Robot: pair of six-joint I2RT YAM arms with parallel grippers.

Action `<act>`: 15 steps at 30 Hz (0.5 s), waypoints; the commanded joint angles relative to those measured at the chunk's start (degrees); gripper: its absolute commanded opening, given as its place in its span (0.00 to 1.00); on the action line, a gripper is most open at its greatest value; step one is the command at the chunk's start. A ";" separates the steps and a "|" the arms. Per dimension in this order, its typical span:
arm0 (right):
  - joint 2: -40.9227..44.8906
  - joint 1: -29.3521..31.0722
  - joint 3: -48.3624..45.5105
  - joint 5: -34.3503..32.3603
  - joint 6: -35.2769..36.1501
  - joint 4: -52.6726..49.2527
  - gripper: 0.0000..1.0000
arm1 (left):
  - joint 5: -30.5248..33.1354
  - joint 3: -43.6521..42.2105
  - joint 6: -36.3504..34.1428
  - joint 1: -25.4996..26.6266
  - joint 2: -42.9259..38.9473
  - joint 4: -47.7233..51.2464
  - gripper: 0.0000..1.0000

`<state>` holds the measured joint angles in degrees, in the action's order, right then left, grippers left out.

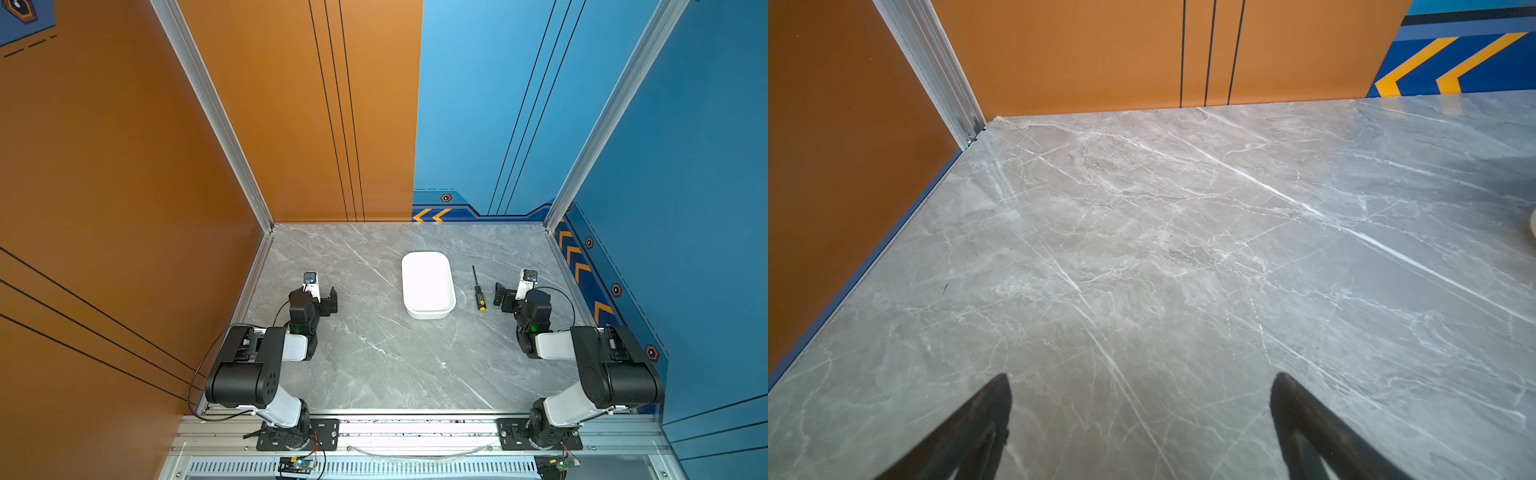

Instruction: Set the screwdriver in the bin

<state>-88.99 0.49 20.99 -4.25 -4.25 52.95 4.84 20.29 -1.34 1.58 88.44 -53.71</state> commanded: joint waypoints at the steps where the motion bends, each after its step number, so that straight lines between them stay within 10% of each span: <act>1: 2.04 0.34 0.50 -1.01 0.30 -2.46 1.00 | -2.17 -0.60 -1.54 0.39 -4.94 1.75 0.98; 8: 15.20 2.50 14.24 0.43 -3.45 -41.31 0.98 | -13.11 6.69 2.45 3.04 -20.04 24.91 0.98; 15: 10.85 4.76 27.61 10.60 -6.83 -67.19 0.96 | -21.48 15.24 7.94 11.26 -16.41 36.57 0.98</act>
<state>-75.29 4.12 46.76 0.71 -9.04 4.62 -9.82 33.12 3.60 10.35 69.80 -27.11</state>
